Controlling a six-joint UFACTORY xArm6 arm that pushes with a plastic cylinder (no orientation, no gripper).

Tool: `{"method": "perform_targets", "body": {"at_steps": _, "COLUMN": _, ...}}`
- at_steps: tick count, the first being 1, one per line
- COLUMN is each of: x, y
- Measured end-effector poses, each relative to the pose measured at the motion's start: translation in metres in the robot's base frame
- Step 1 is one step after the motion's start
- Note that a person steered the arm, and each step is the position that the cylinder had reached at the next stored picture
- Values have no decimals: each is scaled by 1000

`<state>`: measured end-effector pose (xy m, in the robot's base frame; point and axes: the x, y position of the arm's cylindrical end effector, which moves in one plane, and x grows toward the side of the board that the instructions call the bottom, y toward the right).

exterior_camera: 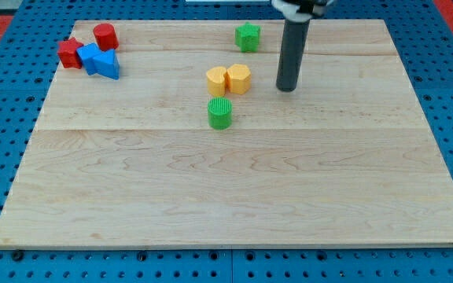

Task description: Move the yellow blocks towards the top center of the board

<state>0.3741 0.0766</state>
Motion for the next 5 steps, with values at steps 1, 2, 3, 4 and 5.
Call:
{"method": "perform_targets", "body": {"at_steps": 1, "x": -4, "y": -61}}
{"method": "perform_targets", "body": {"at_steps": 2, "x": -27, "y": -61}}
{"method": "perform_targets", "body": {"at_steps": 3, "x": -73, "y": -61}}
{"method": "perform_targets", "body": {"at_steps": 4, "x": -61, "y": -37}}
{"method": "perform_targets", "body": {"at_steps": 5, "x": -13, "y": -26}}
